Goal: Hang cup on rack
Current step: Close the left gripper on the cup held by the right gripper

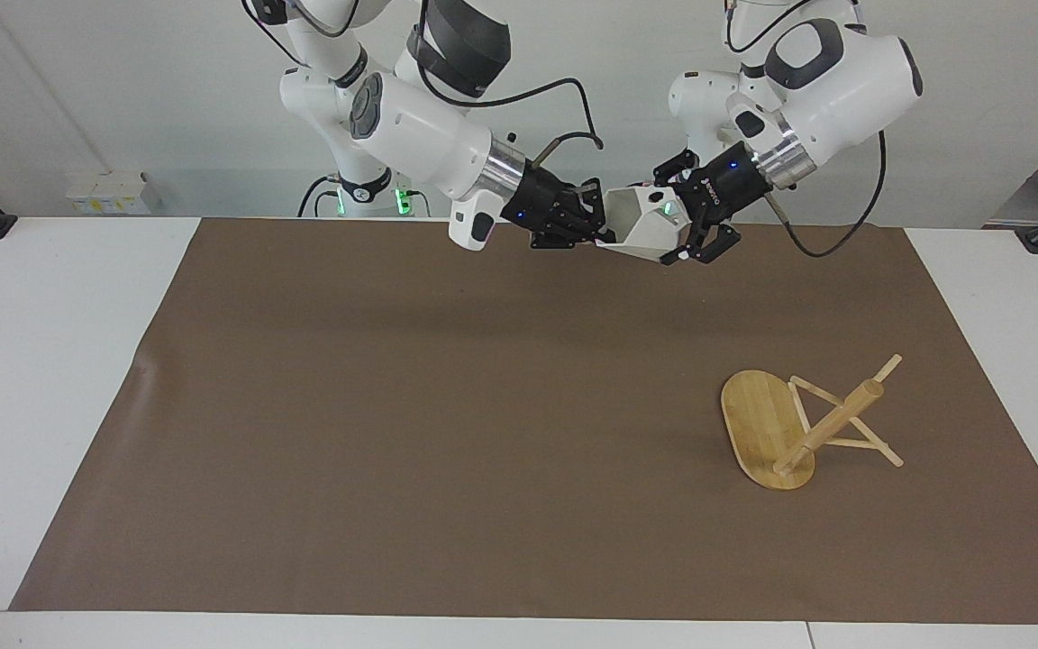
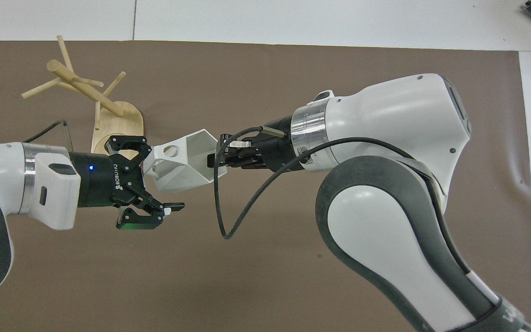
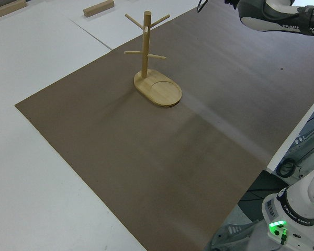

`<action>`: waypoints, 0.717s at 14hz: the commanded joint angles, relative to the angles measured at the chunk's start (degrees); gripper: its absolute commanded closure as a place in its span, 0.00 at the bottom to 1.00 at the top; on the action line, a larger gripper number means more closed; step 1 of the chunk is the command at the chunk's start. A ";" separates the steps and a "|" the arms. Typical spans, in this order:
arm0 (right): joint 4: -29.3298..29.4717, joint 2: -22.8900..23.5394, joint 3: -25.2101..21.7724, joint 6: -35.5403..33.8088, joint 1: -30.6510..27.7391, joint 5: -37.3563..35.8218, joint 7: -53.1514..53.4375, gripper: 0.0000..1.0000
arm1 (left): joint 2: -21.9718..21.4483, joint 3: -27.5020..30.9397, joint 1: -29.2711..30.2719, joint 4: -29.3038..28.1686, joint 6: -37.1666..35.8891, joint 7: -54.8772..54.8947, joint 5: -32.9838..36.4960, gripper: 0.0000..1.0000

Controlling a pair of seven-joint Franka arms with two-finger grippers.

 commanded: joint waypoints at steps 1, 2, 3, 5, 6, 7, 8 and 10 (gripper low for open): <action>0.51 0.26 0.60 0.64 -0.74 1.28 0.67 1.00 | -0.77 -0.60 0.23 0.35 -1.34 0.81 -2.23 0.71; 0.51 0.26 0.60 0.64 -0.74 1.28 0.67 1.00 | -0.77 -0.60 0.40 0.35 -1.43 0.46 -2.32 0.97; 0.51 0.26 0.60 0.82 -0.74 1.36 0.67 1.00 | -0.77 -0.60 0.58 0.35 -1.52 -0.16 -2.67 1.00; 0.59 0.26 0.60 0.82 -0.74 1.36 0.67 1.00 | -1.03 -0.68 0.49 0.26 -1.43 -1.13 -2.85 1.00; 0.51 0.26 0.60 0.82 -0.74 1.36 0.67 1.00 | -1.03 -0.68 0.49 0.18 -1.34 -1.65 -2.85 1.00; 0.59 0.26 0.60 0.82 -0.74 1.36 0.67 1.00 | -1.03 -0.68 0.49 0.18 -1.52 -1.92 -2.85 1.00; 0.59 0.26 0.60 0.82 -0.74 1.45 0.67 1.00 | -1.03 -0.68 0.58 0.18 -1.69 -2.01 -2.85 1.00; 0.51 0.26 0.60 0.91 -0.74 1.28 0.67 1.00 | -1.12 -0.68 0.67 0.18 -1.87 -2.18 -2.85 1.00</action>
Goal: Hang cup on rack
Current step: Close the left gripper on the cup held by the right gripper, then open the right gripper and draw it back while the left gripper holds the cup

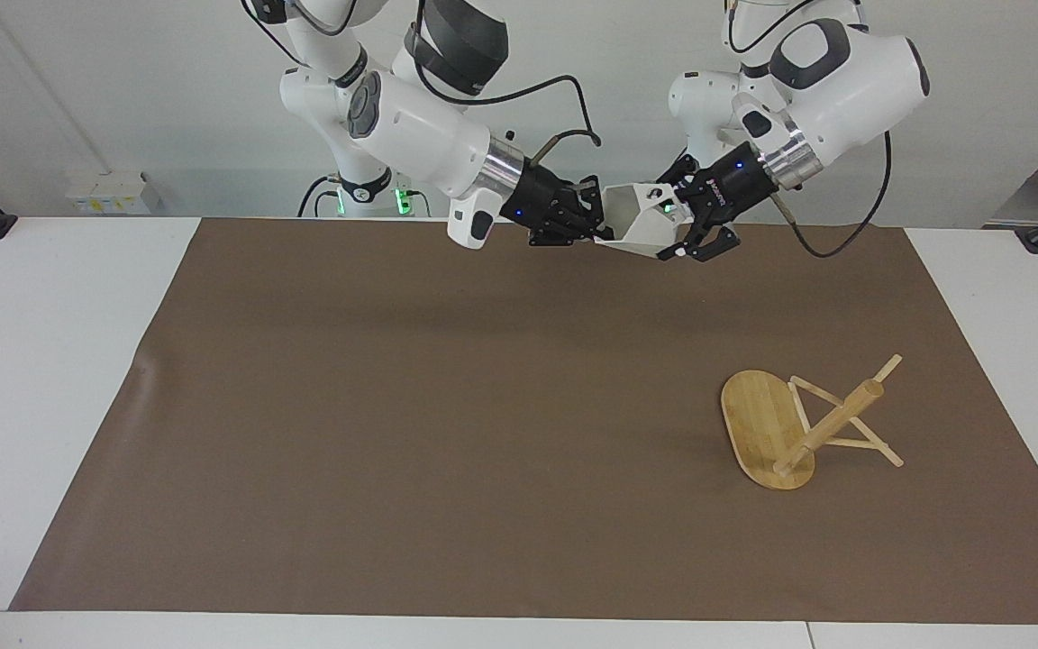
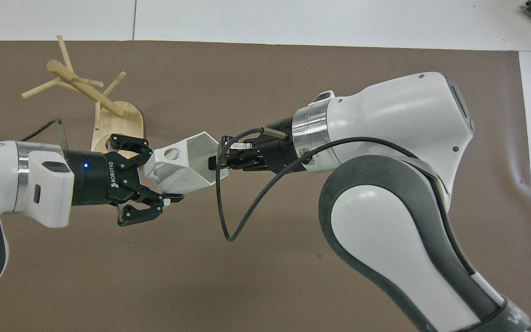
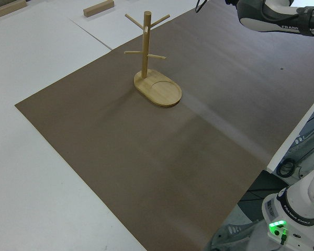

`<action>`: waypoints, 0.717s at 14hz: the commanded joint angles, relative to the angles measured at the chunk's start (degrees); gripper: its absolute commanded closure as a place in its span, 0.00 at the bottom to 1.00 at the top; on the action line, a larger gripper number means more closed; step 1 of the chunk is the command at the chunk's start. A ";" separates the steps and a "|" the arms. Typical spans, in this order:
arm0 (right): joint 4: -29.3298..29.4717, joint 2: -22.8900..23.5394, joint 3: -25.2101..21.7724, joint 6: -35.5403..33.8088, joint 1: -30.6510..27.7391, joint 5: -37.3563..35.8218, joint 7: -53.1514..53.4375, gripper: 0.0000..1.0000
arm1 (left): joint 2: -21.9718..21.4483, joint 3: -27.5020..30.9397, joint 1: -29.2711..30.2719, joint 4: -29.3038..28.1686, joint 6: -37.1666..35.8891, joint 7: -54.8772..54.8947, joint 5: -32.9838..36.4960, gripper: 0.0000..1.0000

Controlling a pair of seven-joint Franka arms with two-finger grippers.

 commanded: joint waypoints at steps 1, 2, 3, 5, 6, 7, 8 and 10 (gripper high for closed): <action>0.43 0.47 0.61 2.19 -0.48 1.28 0.59 1.00 | -1.13 -0.94 0.35 0.09 -1.93 -2.46 -2.46 1.00; 0.43 0.47 0.61 2.19 -0.48 1.28 0.59 1.00 | -1.13 -0.86 0.35 0.09 -1.93 -2.54 -2.46 1.00; 0.43 0.47 0.61 2.19 -0.48 1.28 0.67 0.92 | -1.13 -0.85 0.35 0.09 -2.02 -2.63 -2.46 1.00; 0.43 0.38 0.61 2.19 -0.48 1.19 0.67 0.59 | -1.13 -0.85 0.35 0.09 -2.11 -2.72 -2.46 1.00; 0.43 0.38 0.61 2.19 -0.39 1.10 0.50 0.26 | -1.13 -0.85 0.35 0.09 -2.19 -2.63 -2.46 1.00; 0.43 0.20 0.61 2.37 -0.39 0.93 0.67 0.00 | -1.13 -0.85 0.35 0.09 -2.28 -2.72 -2.46 1.00; 0.43 0.20 0.61 3.24 -0.39 0.92 0.76 0.00 | -1.13 -0.77 0.44 0.09 -2.28 -2.72 -2.46 1.00; 0.43 0.20 0.61 3.42 -0.39 1.01 0.76 0.00 | -1.39 -0.59 0.87 -0.43 -2.28 -2.63 -2.37 1.00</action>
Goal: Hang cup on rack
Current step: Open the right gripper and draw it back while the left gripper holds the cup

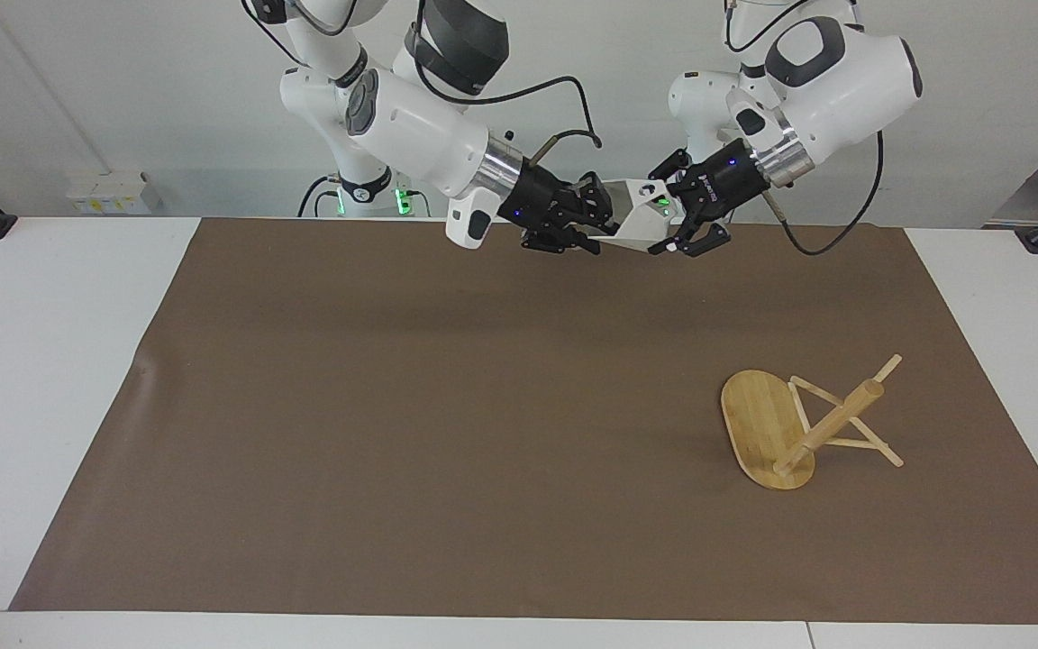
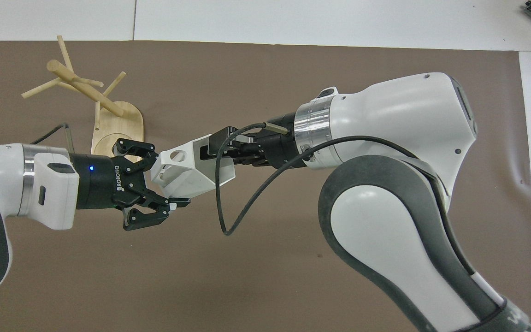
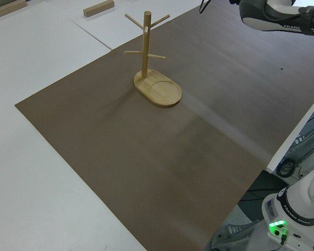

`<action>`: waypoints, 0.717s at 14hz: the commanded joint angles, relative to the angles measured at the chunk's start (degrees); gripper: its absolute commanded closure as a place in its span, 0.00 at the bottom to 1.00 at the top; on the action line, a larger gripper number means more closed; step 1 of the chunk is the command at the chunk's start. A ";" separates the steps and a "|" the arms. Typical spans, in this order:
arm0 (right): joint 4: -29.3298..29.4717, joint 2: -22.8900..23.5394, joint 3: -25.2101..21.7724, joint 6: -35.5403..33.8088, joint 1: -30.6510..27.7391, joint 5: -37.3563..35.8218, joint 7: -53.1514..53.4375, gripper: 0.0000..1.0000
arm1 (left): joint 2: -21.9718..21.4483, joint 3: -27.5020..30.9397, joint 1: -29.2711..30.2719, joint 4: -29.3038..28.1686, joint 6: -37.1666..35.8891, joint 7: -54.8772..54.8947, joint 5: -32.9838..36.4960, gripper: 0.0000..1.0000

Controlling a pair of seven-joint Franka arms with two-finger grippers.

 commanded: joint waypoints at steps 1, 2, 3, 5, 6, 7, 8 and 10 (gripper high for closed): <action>0.36 0.09 0.63 0.71 -0.45 1.01 0.76 0.00 | -1.23 0.13 0.90 -0.52 -1.08 -0.48 -0.98 1.00; 0.36 0.00 0.63 0.71 -0.45 0.92 0.76 0.00 | -1.23 0.13 0.90 -0.78 -0.38 -0.57 -0.72 1.00; 0.62 -0.17 0.28 0.71 -0.45 0.84 0.76 0.00 | -1.23 0.04 0.90 -1.04 -0.03 -0.74 -0.28 1.00; 0.54 -1.75 -1.56 0.45 -0.62 0.31 0.15 0.00 | -1.58 -0.22 0.90 -2.01 1.20 -3.10 2.51 1.00; 0.62 -2.37 -3.48 0.36 -0.63 -1.35 0.06 0.00 | -1.58 -0.23 0.90 -2.36 2.42 -5.64 5.14 1.00; 0.62 -2.90 -4.46 0.36 -0.63 -3.63 -0.12 0.00 | -1.58 -0.23 0.90 -3.24 4.09 -7.67 7.52 1.00; 0.62 -3.34 -5.78 0.36 -0.63 -6.08 -0.38 0.00 | -1.75 -0.23 0.90 -3.85 5.24 -9.26 9.02 1.00; 0.62 -4.48 -8.07 0.27 -0.63 -11.62 -0.47 0.00 | -1.67 -0.40 0.90 -4.21 6.21 -13.55 13.67 1.00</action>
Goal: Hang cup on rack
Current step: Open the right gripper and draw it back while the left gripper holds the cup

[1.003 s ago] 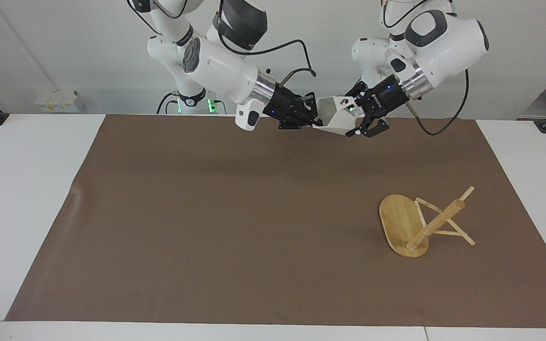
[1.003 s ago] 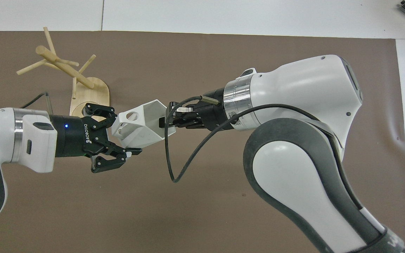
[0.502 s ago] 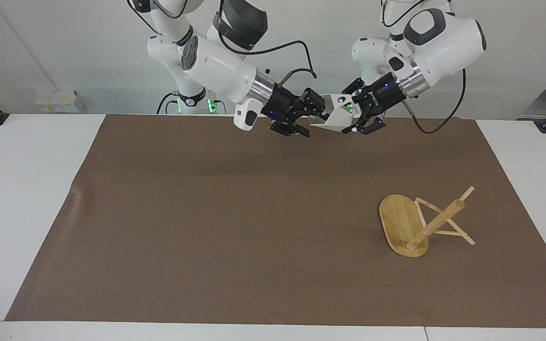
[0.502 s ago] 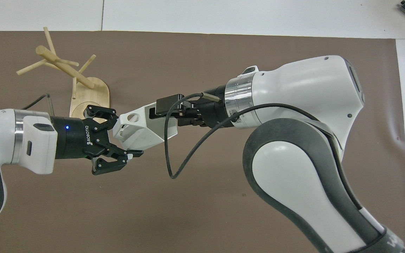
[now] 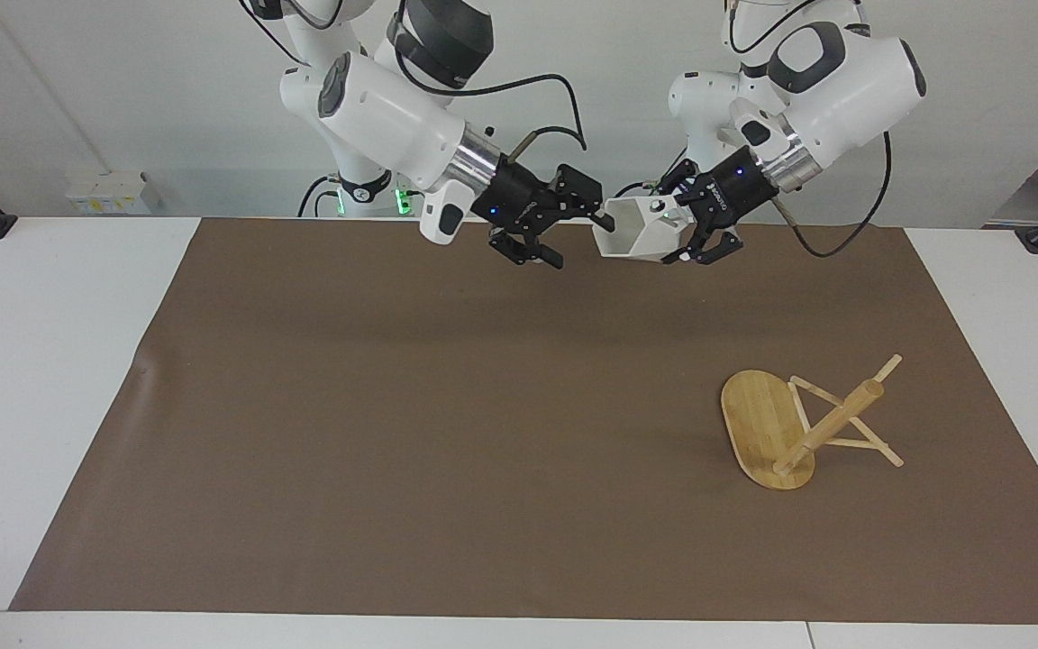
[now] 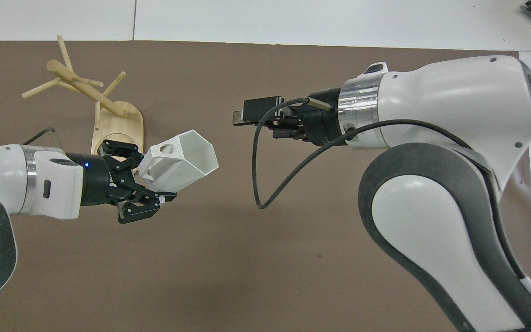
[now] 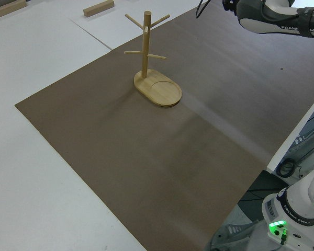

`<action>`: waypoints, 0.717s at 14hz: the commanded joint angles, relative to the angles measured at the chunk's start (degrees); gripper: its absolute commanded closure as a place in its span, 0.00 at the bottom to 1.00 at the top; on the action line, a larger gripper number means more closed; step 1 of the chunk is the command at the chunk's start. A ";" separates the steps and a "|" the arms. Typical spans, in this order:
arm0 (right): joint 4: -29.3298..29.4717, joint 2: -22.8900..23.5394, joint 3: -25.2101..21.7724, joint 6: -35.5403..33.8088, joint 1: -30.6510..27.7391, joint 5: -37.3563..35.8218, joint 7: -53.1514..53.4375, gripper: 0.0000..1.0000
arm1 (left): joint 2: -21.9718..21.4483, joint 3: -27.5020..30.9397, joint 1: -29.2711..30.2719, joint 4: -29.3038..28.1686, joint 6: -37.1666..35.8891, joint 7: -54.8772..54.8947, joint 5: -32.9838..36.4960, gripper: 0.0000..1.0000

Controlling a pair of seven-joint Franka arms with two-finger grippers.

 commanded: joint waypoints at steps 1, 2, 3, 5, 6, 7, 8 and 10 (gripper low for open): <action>-0.44 -1.95 -2.33 -0.84 -0.40 -7.77 -1.41 0.00 | -1.62 -0.64 0.13 -1.89 3.17 -7.73 6.79 1.00; -0.79 -3.17 -3.99 -1.54 -0.40 -12.33 -3.25 0.00 | -1.36 -0.72 -0.13 -1.98 4.31 -11.07 9.09 1.00; -1.23 -4.14 -5.40 -3.37 -0.48 -17.77 -4.84 0.00 | -1.27 -0.73 -0.22 -2.93 5.71 -13.80 10.76 1.00; -1.23 -5.20 -9.43 -8.64 -0.57 -26.93 -8.35 0.00 | -0.65 -0.73 -0.22 -4.70 10.10 -16.72 12.18 1.00; -1.41 -5.73 -11.28 -9.80 -0.57 -29.23 -10.02 0.00 | -0.22 -0.73 -0.22 -5.05 10.99 -17.77 14.36 1.00; -1.41 -5.82 -13.56 -10.50 -0.57 -30.56 -10.82 0.00 | 1.01 -0.73 -0.22 -4.88 11.52 -20.05 17.78 1.00; -1.58 -5.91 -15.50 -11.90 -0.57 -30.83 -11.44 0.00 | 1.89 -0.73 -0.31 -4.79 12.31 -23.64 20.94 1.00; -1.58 -6.00 -17.71 -14.20 -0.57 -33.97 -11.80 0.00 | 4.08 -0.81 -0.66 -4.00 13.37 -29.54 24.92 1.00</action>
